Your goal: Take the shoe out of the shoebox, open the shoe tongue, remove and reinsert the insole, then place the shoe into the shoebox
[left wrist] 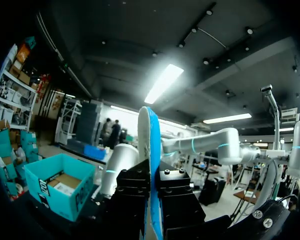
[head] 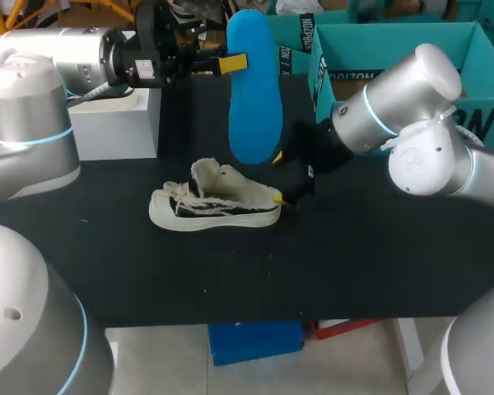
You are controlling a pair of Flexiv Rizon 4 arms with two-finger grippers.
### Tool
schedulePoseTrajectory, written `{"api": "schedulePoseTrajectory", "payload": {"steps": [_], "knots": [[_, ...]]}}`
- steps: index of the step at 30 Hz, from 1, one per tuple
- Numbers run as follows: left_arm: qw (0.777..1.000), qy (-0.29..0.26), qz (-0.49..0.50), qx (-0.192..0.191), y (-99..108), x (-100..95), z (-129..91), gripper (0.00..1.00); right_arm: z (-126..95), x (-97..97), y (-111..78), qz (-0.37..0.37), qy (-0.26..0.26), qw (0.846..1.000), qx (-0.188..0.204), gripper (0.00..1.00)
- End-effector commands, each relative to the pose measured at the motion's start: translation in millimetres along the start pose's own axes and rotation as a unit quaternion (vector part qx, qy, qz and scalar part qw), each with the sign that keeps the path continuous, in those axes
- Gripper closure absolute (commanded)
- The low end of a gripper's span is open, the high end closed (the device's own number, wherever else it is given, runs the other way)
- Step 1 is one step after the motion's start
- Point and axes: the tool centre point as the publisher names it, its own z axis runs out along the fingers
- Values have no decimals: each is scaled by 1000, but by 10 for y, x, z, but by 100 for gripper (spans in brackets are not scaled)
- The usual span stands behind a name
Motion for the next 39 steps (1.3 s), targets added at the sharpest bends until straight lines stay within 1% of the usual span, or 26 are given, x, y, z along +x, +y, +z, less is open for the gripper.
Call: {"api": "schedulePoseTrajectory", "payload": {"steps": [1, 10, 27, 31, 39], "knots": [[1000, -2, 1, 0, 9, 8, 9, 100, 54, -6, -44, -2, 0, 999, -38, 0], [1000, -2, 1, 0, 9, 8, 9, 100, 130, 10, -96, -6, 9, 999, -49, 0], [1000, -2, 1, 0, 9, 8, 9, 100, 211, 122, -174, 9, 6, 998, -60, 0], [1000, -2, 1, 0, 9, 8, 9, 100, 169, 90, -191, 6, 11, 999, -35, 0], [1000, -2, 1, 0, 9, 8, 9, 100, 59, -6, -166, -13, 25, 999, 39, 0]]}}
